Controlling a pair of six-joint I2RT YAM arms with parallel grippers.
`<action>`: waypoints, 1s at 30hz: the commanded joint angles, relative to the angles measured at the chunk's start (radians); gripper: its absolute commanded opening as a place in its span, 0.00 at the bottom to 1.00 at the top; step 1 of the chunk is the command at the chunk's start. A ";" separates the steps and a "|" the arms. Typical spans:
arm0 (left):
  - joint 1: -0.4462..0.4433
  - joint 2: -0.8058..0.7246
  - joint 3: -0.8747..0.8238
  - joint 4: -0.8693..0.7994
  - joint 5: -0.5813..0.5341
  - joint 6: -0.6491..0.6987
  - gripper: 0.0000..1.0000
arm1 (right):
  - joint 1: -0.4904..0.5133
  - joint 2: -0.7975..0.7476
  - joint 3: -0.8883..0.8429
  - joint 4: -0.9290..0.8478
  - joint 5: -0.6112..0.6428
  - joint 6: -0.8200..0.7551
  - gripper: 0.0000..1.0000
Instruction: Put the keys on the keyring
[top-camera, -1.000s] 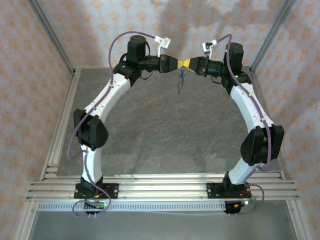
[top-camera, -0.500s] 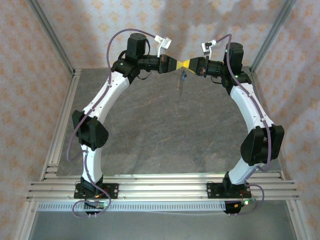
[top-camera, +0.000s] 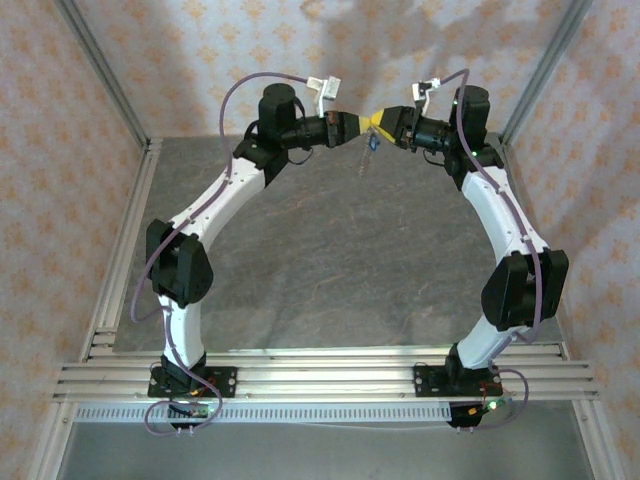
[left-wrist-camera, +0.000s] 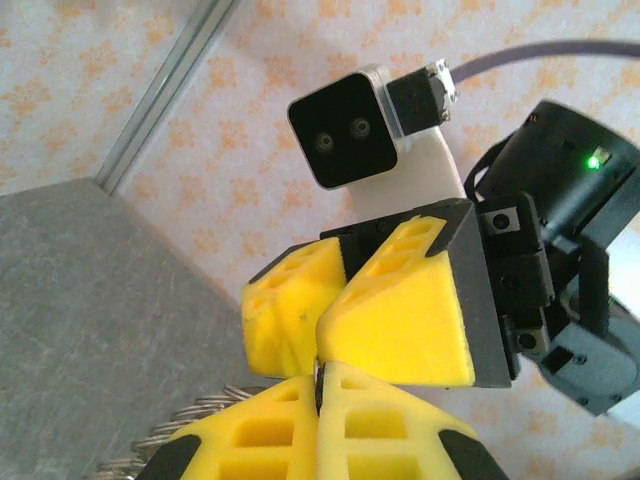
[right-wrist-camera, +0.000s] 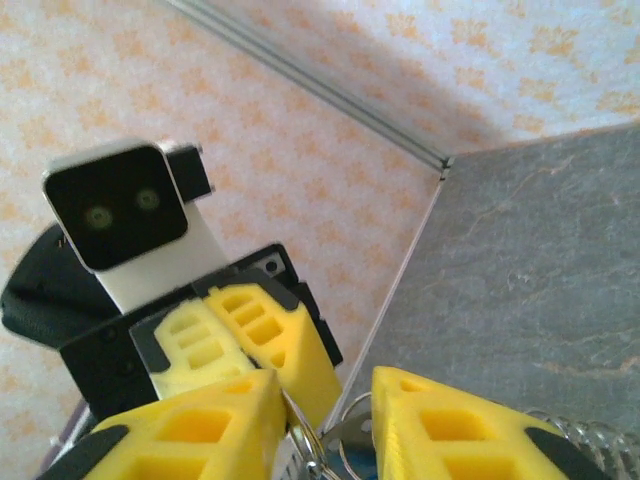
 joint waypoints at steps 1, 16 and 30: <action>-0.033 -0.040 -0.044 0.184 -0.038 -0.115 0.00 | -0.009 -0.082 -0.016 0.117 0.061 0.017 0.34; -0.033 -0.120 -0.190 0.453 -0.184 -0.282 0.00 | -0.085 -0.248 -0.328 0.389 0.258 0.164 0.39; -0.048 -0.160 -0.320 0.691 -0.393 -0.477 0.00 | -0.046 -0.373 -0.456 0.383 0.343 0.032 0.40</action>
